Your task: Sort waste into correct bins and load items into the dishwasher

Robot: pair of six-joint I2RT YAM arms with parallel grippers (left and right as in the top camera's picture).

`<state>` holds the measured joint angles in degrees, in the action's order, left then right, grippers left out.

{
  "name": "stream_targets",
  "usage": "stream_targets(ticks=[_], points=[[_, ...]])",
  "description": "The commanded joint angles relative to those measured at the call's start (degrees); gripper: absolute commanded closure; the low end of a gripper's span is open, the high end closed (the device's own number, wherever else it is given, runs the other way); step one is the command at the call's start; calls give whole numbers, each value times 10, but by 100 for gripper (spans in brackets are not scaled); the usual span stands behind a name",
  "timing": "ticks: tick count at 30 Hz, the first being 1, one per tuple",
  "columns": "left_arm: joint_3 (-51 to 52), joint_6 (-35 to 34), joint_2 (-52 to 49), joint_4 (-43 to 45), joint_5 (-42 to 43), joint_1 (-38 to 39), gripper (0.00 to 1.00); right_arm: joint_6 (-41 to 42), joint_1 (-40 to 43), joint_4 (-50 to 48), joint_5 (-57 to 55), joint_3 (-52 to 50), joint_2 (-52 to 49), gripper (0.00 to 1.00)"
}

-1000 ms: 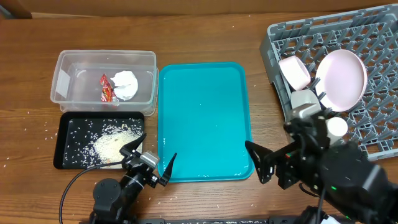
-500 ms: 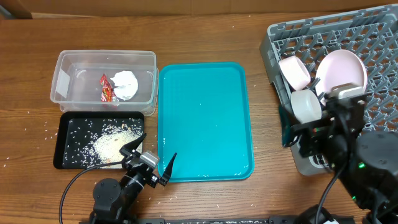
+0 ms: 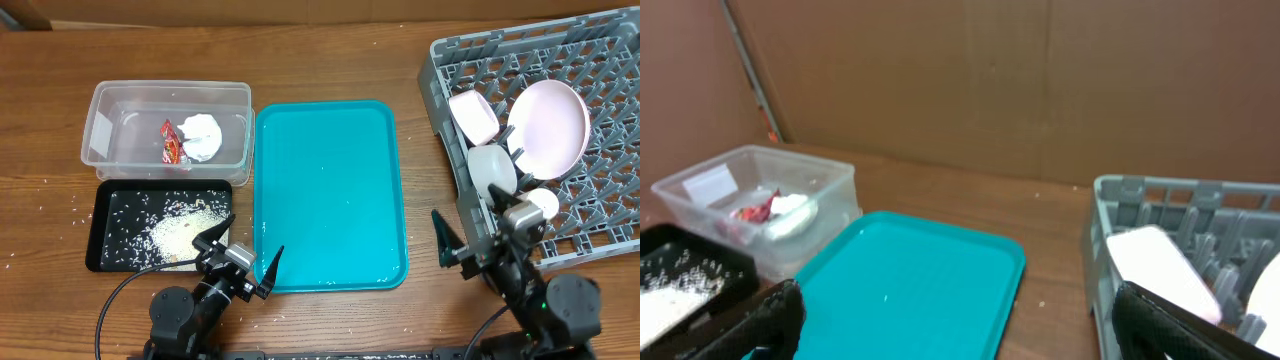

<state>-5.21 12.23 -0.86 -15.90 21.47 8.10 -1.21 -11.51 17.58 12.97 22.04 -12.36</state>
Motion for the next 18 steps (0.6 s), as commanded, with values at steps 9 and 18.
stream_targets(ticks=[9,18], points=[[2,6,5,-1,6,-6,0,-3,-8,-125,9,-189,122,0],[2,6,5,-1,6,-6,0,-3,-30,-143,2,-216,122,0]])
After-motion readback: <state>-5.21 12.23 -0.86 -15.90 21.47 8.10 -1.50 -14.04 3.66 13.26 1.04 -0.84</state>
